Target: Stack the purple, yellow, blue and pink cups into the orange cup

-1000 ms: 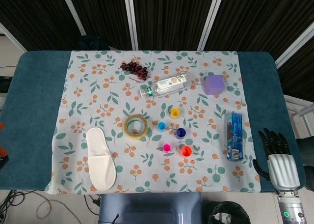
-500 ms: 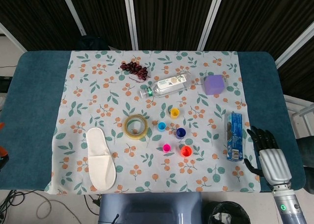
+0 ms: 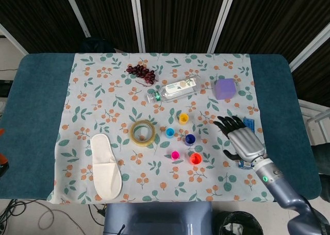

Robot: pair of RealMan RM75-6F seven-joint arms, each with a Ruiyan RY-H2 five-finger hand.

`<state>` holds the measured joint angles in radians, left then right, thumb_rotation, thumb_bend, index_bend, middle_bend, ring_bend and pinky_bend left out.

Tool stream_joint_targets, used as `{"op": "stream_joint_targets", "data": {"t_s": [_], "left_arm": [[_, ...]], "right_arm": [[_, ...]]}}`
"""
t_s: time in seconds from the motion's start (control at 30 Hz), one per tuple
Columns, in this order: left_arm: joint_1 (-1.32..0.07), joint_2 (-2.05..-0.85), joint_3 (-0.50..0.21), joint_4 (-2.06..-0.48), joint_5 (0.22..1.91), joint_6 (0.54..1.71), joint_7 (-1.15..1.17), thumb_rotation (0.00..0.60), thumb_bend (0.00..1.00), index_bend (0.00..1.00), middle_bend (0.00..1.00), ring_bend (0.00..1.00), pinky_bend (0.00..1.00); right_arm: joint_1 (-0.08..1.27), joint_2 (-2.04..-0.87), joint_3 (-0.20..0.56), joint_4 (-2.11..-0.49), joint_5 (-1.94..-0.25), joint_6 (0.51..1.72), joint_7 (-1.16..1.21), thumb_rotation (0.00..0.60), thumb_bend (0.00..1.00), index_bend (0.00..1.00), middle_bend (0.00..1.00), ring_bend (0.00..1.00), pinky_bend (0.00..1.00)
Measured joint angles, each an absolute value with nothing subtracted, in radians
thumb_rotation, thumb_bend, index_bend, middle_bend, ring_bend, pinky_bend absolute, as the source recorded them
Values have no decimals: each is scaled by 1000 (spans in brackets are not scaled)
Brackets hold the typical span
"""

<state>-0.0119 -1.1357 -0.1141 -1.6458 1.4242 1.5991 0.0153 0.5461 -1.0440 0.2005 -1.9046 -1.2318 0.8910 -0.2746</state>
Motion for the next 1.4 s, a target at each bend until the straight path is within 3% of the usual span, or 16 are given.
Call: {"op": "stream_joint_targets", "data": {"t_s": [0.37, 0.6, 1.4], "left_arm": [[-11, -1128, -119, -1647, 1406, 1589, -4, 600, 798, 167, 22, 0, 0], [-11, -1128, -119, -1648, 1407, 1588, -7, 600, 797, 167, 22, 0, 0], [-10, -1129, -121, -1647, 1404, 1589, -3, 600, 798, 168, 22, 0, 0]], "right_arm": [[763, -1298, 243, -1838, -867, 867, -553, 600, 394, 207, 0, 0, 9], [838, -1402, 227, -1765, -738, 916, -639, 600, 394, 233, 0, 0, 8], [880, -1484, 159, -1635, -703, 929, -600, 600, 394, 350, 0, 0, 9]]}}
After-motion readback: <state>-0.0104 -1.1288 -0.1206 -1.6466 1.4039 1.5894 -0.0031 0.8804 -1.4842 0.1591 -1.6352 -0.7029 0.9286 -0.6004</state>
